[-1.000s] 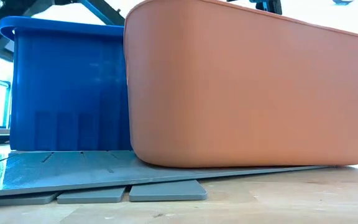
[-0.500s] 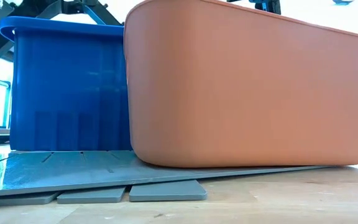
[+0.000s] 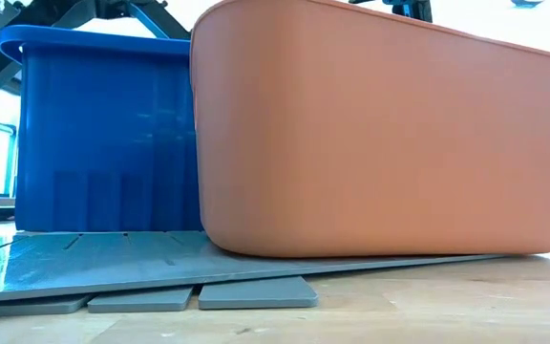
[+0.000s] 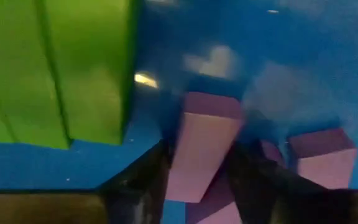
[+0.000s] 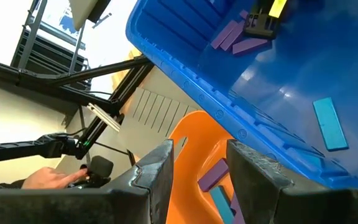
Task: Sort blocks
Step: Put the purple block into the orange bin
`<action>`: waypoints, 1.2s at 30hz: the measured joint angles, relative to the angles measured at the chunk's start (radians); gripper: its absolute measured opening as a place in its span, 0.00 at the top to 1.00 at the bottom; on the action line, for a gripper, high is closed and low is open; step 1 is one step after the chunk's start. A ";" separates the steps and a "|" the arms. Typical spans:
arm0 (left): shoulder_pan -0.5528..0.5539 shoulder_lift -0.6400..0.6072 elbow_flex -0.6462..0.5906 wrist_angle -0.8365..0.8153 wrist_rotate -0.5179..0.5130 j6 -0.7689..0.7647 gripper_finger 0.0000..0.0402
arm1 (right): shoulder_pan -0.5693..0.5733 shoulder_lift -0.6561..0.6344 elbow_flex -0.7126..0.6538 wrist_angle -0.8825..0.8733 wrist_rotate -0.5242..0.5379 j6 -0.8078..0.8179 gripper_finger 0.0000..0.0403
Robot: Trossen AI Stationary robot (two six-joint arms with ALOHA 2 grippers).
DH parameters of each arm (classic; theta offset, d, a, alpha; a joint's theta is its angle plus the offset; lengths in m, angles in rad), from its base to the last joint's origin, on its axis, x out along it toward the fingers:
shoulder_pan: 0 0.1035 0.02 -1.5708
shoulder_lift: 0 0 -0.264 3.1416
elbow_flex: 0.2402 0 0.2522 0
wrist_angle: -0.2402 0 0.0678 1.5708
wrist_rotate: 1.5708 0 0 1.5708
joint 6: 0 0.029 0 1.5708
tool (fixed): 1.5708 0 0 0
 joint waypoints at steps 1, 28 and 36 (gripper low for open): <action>-0.005 0.000 0.000 -0.001 0.000 0.010 0.68 | 0.000 0.000 0.000 0.000 0.000 0.002 0.64; -0.008 -0.767 0.109 0.619 0.494 -0.243 0.79 | -0.141 0.088 0.000 0.638 0.004 -0.227 0.63; -0.013 -0.818 0.109 0.918 0.596 -0.394 0.79 | -0.164 0.192 0.000 0.902 -0.030 -0.200 0.42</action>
